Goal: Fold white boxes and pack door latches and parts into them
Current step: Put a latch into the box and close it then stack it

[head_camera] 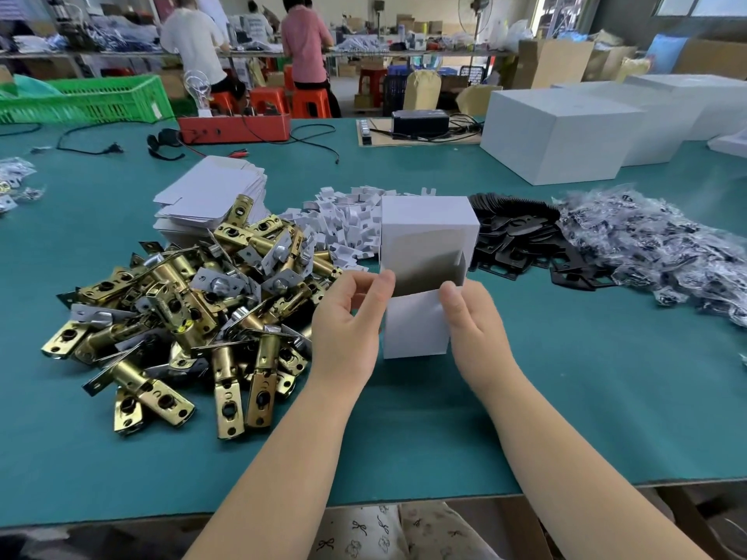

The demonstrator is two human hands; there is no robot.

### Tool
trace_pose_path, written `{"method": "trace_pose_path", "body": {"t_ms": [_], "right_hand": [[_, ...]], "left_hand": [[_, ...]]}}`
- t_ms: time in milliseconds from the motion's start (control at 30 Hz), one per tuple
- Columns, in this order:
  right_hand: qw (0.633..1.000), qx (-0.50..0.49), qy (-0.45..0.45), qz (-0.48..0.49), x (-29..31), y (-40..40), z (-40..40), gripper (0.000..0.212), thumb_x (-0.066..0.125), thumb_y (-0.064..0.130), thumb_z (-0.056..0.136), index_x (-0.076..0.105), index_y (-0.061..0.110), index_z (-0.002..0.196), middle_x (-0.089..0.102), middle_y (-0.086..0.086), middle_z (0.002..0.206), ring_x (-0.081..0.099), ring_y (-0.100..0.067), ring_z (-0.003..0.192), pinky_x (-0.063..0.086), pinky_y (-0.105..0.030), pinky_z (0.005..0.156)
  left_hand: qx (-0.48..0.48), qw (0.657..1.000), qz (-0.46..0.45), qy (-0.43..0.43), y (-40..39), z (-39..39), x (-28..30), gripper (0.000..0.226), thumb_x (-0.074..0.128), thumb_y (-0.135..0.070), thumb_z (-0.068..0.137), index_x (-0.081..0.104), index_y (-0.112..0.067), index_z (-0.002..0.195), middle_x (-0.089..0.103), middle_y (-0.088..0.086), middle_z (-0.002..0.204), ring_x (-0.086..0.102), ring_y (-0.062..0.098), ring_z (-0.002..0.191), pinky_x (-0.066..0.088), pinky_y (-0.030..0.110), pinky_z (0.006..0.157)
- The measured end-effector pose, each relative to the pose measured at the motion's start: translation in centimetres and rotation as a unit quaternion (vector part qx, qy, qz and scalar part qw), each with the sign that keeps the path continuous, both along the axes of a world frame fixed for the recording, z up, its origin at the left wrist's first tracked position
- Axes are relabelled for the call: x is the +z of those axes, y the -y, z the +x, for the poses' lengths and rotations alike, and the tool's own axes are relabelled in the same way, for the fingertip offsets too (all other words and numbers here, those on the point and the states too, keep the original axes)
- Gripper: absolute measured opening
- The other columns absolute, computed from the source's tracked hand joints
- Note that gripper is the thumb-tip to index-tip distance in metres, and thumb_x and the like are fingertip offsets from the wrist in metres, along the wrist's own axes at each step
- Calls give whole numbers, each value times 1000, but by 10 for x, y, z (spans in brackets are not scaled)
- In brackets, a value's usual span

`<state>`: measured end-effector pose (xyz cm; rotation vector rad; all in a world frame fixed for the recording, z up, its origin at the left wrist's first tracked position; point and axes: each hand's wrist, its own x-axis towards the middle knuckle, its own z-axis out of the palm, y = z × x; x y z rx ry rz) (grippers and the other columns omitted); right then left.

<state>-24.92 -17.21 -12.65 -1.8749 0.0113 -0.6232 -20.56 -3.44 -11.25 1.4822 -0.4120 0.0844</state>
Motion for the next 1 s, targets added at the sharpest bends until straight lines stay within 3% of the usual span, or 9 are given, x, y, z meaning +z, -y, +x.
{"method": "trace_pose_path", "body": {"t_ms": [100,200,367,533,667,767,833,933,1000], "right_hand": [[995,-81,44,43,-3,2,-3,45,50,54,81,48,36,123,60,1,112,57,-13,103,46,-28,89],[986,-112,126,5,-5,-2,-7,44,56,30,91,39,53,123,57,19,112,60,0,98,45,-13,87],[980,-113,148,-66,-4,-3,-5,34,53,19,94,52,40,122,59,27,110,59,3,99,44,-9,84],[981,-134,139,26,-3,-1,-8,30,60,25,86,50,46,104,63,24,100,63,7,88,46,-7,74],[974,-172,133,58,-2,1,-7,13,54,37,84,51,41,95,64,29,86,62,4,76,52,-22,69],[974,-175,121,77,-2,3,-6,10,47,43,83,53,38,89,65,27,85,65,-4,74,57,-45,74],[977,-172,106,71,-2,2,-5,12,45,45,83,55,37,83,66,26,89,64,-6,77,55,-51,74],[983,-155,90,44,-2,0,-5,15,45,46,83,56,36,79,66,25,95,62,-6,84,54,-48,75],[986,-139,87,33,-3,0,-6,13,48,47,82,54,36,79,64,27,96,61,-4,85,51,-32,75]], "left_hand": [[-12,999,-21,-21,0,1,1,24,54,-35,83,56,-31,60,50,-16,56,47,-1,58,42,14,52],[-20,998,-35,-47,0,6,-1,16,51,-26,94,63,-29,83,60,-16,67,56,-1,64,48,17,56],[-57,997,-29,-34,2,6,-1,34,37,-16,104,57,-43,112,68,-33,94,63,-10,86,49,10,72],[-103,991,69,48,2,2,-6,34,33,-44,97,37,-52,130,54,-30,132,46,-7,126,38,18,105],[-134,983,103,78,5,-1,-7,53,41,-53,91,20,-51,140,47,-28,137,44,-1,130,38,26,107],[-136,984,96,64,4,1,-6,58,38,-48,95,28,-30,150,52,-7,140,46,16,132,38,46,110],[-119,985,104,67,4,2,-4,48,35,-44,98,37,-34,145,56,-11,136,49,11,128,40,47,108],[-112,986,108,57,3,1,-2,37,35,-40,98,39,-48,134,60,-19,126,55,4,119,46,45,103],[-111,987,104,48,3,0,-3,39,36,-40,97,39,-42,136,60,-13,129,55,7,119,46,46,103]]}}
